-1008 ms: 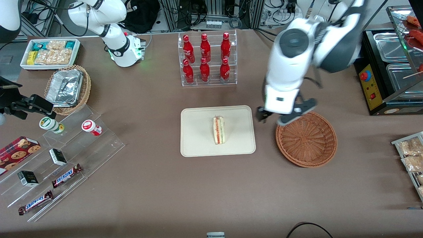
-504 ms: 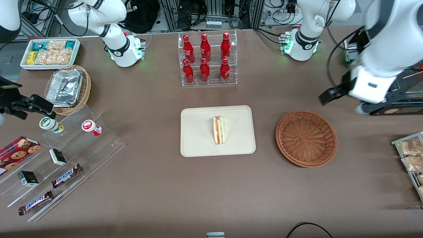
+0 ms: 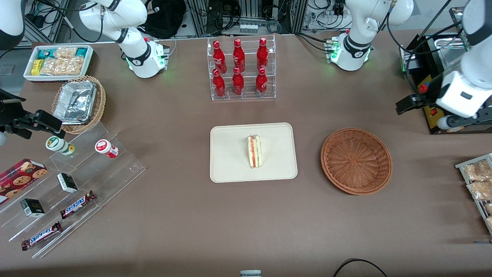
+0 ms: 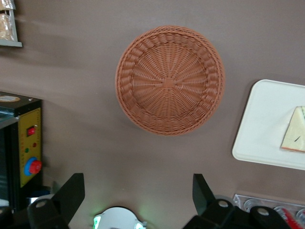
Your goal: Place sandwich from basket to tray
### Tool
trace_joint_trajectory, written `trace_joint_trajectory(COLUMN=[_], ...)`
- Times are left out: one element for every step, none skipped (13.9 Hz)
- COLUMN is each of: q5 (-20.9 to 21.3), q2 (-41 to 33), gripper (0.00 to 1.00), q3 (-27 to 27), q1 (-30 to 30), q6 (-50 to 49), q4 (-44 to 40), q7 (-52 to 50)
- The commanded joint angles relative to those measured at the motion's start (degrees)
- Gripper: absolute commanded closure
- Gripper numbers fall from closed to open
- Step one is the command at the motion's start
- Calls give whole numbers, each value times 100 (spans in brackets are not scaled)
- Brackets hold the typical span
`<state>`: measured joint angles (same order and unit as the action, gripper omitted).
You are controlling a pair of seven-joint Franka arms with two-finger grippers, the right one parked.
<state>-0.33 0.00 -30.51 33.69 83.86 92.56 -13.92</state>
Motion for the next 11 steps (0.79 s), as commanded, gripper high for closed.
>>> trace_joint_trajectory(q5=[-38, -38, -64, -47, -64, -64, -47, -46, -29, -29, -20], q2=[-281, -273, -212, -133, -106, -114, -114, -114, -123, -123, -141], gripper=[0, 0, 0, 0, 0, 0, 0, 0, 0, 0, 0], q3=[-174, -148, 52, 446, 771, 1384, 2043, 2719, 3222, 3523, 3665], q1=[68, -2, -394, -589, -1070, -1545, -2228, -2818, -3285, -3612, -3737], q6=[-168, -168, -160, -160, -160, -151, -159, -168, -168, -168, -151], q4=[17, -10, -114, -220, -282, -291, -291, -282, -291, -291, -282], q7=[415, 425, 425, 434, 442, 495, 608, 853, 1073, 1188, 1207])
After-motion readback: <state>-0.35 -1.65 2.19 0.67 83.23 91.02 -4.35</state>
